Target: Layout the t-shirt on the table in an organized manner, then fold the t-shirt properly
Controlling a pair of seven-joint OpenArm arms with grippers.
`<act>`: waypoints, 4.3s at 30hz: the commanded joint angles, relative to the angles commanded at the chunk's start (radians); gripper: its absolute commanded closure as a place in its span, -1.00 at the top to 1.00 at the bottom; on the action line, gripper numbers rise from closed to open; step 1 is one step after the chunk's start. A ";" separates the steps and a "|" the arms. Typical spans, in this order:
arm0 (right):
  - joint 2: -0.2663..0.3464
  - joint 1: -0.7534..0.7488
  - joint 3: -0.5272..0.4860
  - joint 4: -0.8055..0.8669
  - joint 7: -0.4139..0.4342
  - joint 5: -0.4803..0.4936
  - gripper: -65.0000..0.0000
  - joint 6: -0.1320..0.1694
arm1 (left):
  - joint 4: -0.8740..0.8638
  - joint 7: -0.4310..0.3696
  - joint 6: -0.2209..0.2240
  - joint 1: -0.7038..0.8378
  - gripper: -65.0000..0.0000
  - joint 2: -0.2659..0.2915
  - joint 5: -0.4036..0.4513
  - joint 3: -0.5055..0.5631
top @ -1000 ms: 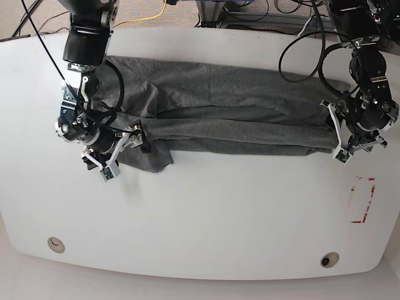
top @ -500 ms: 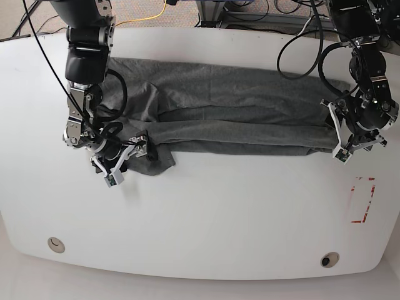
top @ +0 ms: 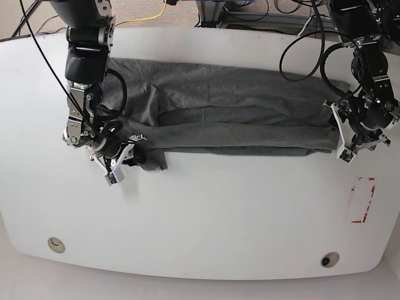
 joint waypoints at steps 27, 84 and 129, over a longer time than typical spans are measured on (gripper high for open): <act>-0.049 -0.322 0.006 0.801 -0.377 0.012 -0.97 0.000 | -0.097 -0.043 0.000 -0.005 0.02 0.005 0.000 0.006; -0.043 -0.678 0.270 0.967 -0.427 0.011 0.37 0.000 | -0.107 -0.044 0.000 -0.095 0.02 0.094 0.006 0.120; 0.095 -0.384 0.230 0.206 -0.060 0.002 -0.74 0.000 | -0.262 -0.242 0.000 0.049 0.02 0.069 0.080 0.166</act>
